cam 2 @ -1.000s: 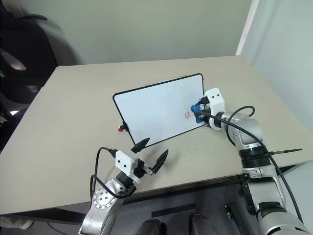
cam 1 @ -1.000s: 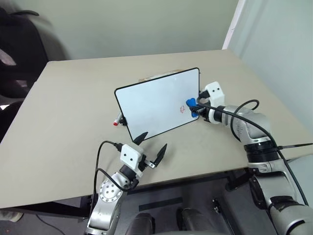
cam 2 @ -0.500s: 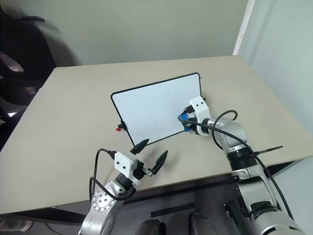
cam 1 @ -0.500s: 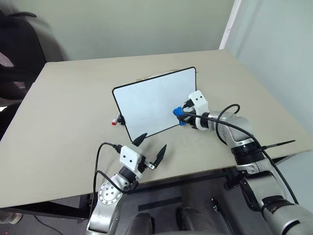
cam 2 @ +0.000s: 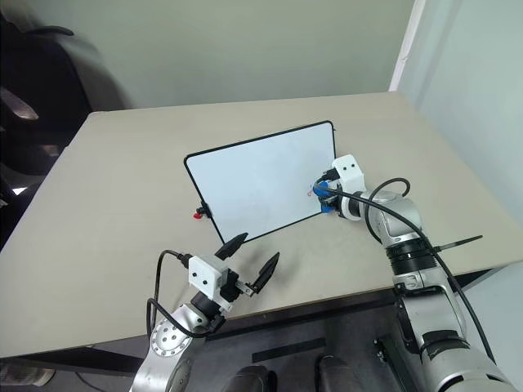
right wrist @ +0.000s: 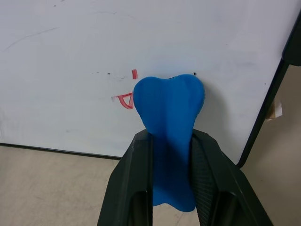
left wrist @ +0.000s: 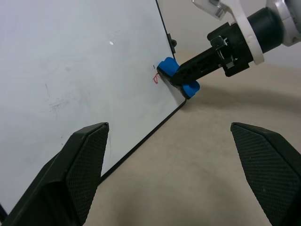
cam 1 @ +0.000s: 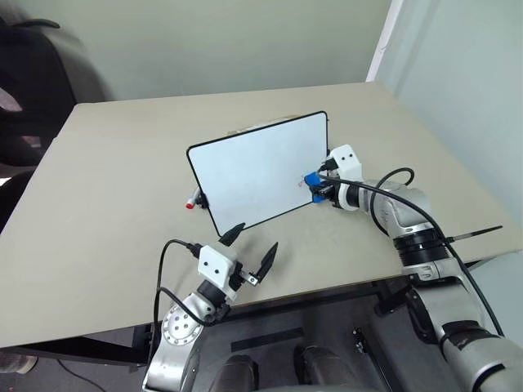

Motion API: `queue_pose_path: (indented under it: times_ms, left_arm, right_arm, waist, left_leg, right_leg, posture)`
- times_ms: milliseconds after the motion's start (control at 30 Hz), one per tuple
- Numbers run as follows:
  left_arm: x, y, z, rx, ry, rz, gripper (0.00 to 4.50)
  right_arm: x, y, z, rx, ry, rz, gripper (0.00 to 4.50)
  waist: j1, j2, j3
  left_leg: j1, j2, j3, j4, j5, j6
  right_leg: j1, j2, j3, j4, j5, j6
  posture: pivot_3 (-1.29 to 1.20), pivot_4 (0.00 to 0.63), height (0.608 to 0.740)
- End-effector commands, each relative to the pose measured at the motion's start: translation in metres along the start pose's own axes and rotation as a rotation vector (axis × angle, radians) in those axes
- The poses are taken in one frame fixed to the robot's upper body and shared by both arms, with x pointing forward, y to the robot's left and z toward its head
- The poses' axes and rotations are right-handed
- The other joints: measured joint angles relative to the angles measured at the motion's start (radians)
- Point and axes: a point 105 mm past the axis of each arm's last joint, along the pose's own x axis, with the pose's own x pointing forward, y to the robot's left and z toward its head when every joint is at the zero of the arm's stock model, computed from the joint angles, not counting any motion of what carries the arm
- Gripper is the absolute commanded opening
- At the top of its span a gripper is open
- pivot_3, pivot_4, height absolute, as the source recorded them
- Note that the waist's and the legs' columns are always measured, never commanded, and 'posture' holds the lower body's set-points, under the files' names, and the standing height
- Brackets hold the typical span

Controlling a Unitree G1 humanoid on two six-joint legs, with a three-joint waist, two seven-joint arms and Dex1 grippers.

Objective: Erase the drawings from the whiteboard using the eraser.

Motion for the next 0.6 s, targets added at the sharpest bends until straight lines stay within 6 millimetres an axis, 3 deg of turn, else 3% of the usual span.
queue_pose_path:
  times_ms: [33, 300, 433, 600]
  left_arm:
    - [-0.001, -0.001, 0.014, 0.014, -0.050, -0.001, 4.50]
    - [-0.003, -0.002, 0.016, 0.012, -0.052, 0.003, 4.50]
    - [-0.004, -0.002, 0.017, 0.013, -0.052, 0.006, 4.50]
    - [-0.005, -0.001, 0.018, 0.015, -0.052, 0.007, 4.50]
  right_arm:
    - [-0.006, 0.007, 0.032, -0.048, -0.102, 0.010, 1.03]
    - [0.008, 0.033, 0.009, -0.058, 0.010, 0.104, 1.03]
    - [0.011, 0.035, 0.005, -0.051, 0.030, 0.103, 1.03]
    - [0.009, 0.023, 0.015, -0.045, -0.003, 0.058, 1.03]
  waist:
    - [-0.001, 0.000, 0.000]
    - [-0.003, 0.000, 0.000]
    - [-0.003, 0.000, 0.000]
    - [-0.004, 0.000, 0.000]
  left_leg:
    - [0.000, 0.000, 0.000, 0.000, 0.000, 0.000]
    - [0.001, 0.000, 0.000, 0.000, 0.000, 0.000]
    - [0.001, 0.000, 0.000, 0.000, 0.000, 0.000]
    - [0.001, 0.000, 0.000, 0.000, -0.001, -0.001]
  right_leg:
    - [0.000, 0.000, 0.000, 0.000, 0.000, 0.000]
    - [-0.001, 0.000, 0.000, 0.000, 0.000, 0.000]
    - [-0.001, 0.000, 0.000, 0.000, 0.000, 0.000]
    - [-0.002, 0.000, 0.000, 0.000, 0.000, 0.000]
  posture:
    - [0.00, 0.150, 0.736]
    - [0.00, 0.150, 0.736]
    - [0.00, 0.150, 0.736]
    - [0.00, 0.150, 0.736]
